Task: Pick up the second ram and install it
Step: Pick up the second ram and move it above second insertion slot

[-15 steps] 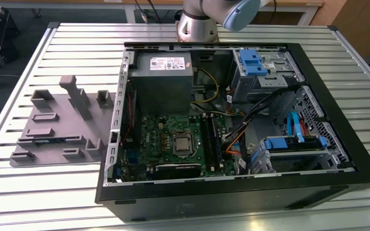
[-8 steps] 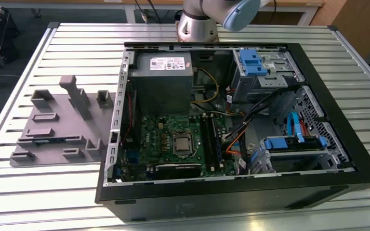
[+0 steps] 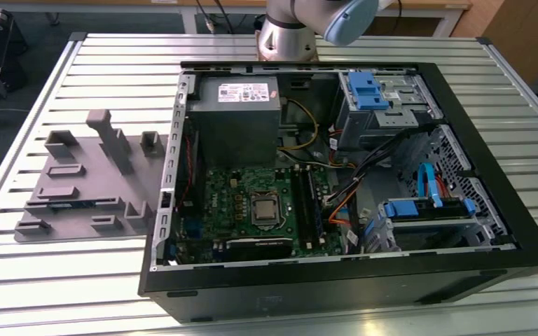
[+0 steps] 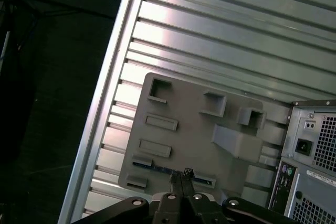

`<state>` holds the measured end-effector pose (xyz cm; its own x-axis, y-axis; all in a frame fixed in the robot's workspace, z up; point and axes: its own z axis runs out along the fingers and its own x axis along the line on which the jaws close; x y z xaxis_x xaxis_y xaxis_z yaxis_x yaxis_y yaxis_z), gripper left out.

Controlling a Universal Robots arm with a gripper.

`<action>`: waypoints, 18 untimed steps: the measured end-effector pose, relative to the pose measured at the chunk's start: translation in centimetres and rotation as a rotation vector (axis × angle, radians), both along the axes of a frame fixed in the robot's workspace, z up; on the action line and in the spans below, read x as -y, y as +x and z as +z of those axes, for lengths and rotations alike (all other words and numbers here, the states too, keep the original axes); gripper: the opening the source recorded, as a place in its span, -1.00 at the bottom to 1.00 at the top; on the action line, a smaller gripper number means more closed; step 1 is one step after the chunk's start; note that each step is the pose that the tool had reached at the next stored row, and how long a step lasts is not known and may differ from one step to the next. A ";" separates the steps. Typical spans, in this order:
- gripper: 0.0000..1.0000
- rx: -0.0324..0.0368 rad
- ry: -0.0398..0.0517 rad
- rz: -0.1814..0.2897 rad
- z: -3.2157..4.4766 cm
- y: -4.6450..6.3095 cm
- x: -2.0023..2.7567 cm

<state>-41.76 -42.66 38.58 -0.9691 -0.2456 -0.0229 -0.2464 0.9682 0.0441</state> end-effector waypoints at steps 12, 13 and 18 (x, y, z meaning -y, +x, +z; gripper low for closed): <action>-0.79 0.0000 0.0000 0.019 0.00 0.0 0.00; -0.79 0.0000 0.0000 0.020 0.00 0.0 0.00; -0.79 0.0000 0.0000 0.028 0.00 0.0 0.00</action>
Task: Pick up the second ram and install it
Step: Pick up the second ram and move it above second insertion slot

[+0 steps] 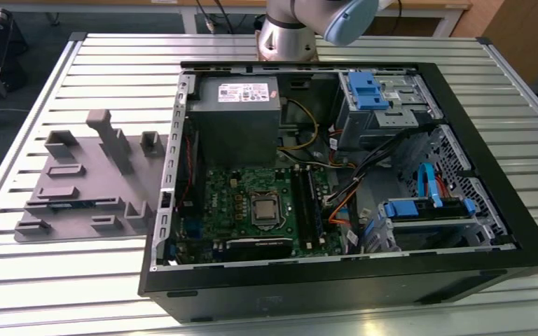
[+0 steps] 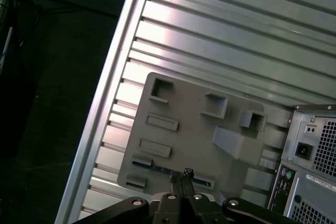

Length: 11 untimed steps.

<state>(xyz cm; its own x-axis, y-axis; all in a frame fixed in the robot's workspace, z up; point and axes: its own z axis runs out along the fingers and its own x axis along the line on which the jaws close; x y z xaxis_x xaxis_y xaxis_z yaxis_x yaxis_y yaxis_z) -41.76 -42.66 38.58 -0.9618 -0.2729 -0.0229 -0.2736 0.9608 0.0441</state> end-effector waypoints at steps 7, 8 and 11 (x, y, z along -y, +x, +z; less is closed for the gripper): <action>-0.79 0.0000 0.0000 0.011 0.00 0.0 0.00; -0.79 0.0000 0.0000 0.013 0.00 0.0 0.00; -0.79 0.0000 0.0000 0.018 0.00 0.0 0.00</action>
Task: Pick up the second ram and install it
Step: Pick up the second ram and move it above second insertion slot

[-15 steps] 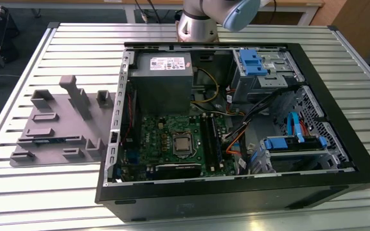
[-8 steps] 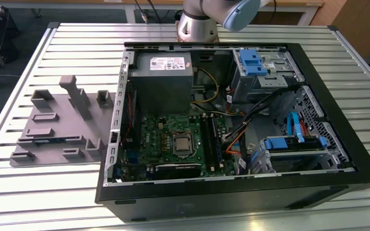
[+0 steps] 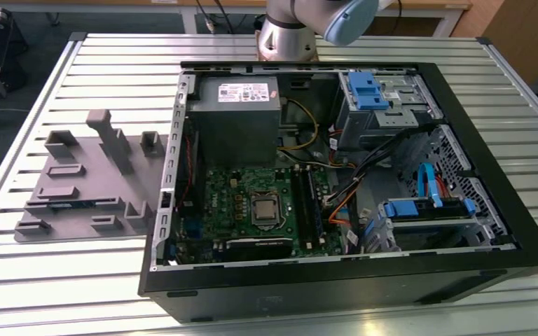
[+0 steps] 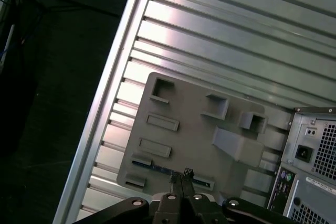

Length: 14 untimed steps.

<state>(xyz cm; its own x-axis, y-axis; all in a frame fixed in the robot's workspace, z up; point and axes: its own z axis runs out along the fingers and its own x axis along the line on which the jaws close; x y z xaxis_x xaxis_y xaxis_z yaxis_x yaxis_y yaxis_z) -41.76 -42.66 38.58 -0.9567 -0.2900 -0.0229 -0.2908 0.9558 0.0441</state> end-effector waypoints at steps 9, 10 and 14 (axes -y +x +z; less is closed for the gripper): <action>-0.79 0.0000 0.0000 0.015 0.00 0.0 0.00; -0.79 0.0000 0.0000 0.017 0.00 0.0 0.00; -0.79 0.0000 0.0000 0.024 0.00 0.0 0.00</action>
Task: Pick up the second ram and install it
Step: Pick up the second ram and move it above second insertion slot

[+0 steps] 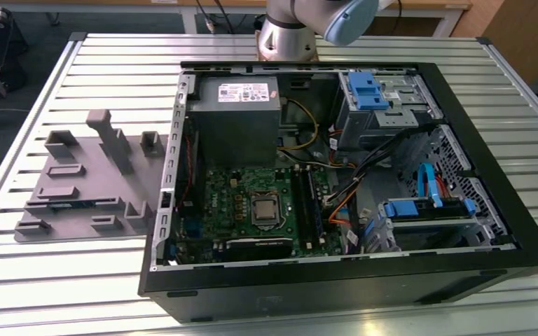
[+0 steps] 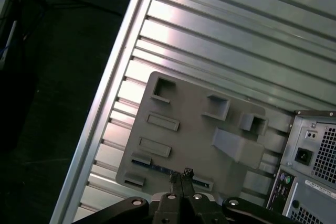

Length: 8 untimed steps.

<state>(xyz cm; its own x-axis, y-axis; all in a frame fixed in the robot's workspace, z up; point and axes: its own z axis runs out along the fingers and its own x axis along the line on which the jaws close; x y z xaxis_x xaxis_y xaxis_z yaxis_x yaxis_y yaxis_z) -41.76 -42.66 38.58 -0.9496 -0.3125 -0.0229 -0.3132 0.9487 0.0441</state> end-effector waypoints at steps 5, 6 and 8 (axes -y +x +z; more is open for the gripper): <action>-0.79 0.0000 0.0000 0.010 0.00 0.0 0.00; -0.79 0.0000 0.0000 0.012 0.00 0.0 0.00; -0.79 0.0000 -0.0001 0.017 0.00 0.0 0.00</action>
